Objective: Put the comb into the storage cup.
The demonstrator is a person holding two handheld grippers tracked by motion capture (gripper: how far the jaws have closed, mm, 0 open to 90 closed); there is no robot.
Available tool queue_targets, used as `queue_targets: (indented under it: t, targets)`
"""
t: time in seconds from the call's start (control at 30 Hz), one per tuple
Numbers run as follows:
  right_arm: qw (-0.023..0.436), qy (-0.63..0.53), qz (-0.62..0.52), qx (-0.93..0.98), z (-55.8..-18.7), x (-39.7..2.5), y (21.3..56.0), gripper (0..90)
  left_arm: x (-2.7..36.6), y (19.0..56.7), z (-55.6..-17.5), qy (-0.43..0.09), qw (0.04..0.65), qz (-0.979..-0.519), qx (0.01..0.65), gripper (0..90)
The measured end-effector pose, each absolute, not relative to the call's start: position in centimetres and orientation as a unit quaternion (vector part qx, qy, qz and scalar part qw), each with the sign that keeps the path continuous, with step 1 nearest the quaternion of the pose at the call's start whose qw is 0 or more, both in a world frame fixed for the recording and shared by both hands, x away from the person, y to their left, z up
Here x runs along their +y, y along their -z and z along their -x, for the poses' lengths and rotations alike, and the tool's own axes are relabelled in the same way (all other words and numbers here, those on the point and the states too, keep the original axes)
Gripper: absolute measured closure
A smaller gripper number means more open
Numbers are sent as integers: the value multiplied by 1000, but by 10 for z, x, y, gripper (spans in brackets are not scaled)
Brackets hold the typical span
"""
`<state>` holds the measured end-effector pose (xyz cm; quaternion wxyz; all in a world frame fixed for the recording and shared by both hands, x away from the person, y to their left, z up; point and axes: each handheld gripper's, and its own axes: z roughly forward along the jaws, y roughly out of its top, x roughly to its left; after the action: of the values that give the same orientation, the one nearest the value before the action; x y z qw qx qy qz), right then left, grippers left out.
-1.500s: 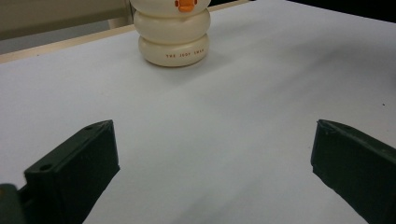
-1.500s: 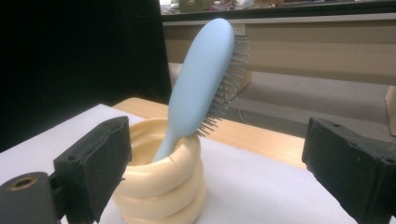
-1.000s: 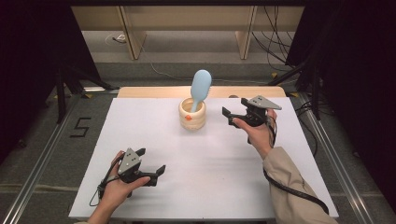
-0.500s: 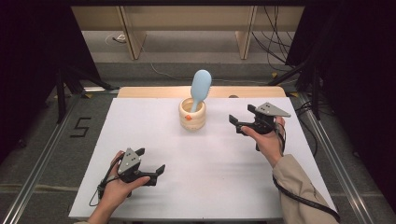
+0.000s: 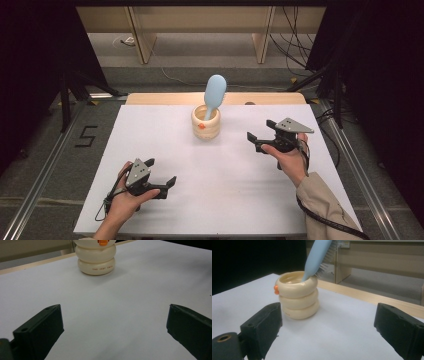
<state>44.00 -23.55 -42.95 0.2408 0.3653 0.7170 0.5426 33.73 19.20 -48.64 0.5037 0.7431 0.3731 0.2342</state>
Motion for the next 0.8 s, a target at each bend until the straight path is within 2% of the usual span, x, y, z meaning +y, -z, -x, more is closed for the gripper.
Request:
queue_targets:
  t: [0.8]
  targets:
    - [232,-529,-345,740,-405,-257,439,88,193,486,-337,-236,503,-743,373,3]
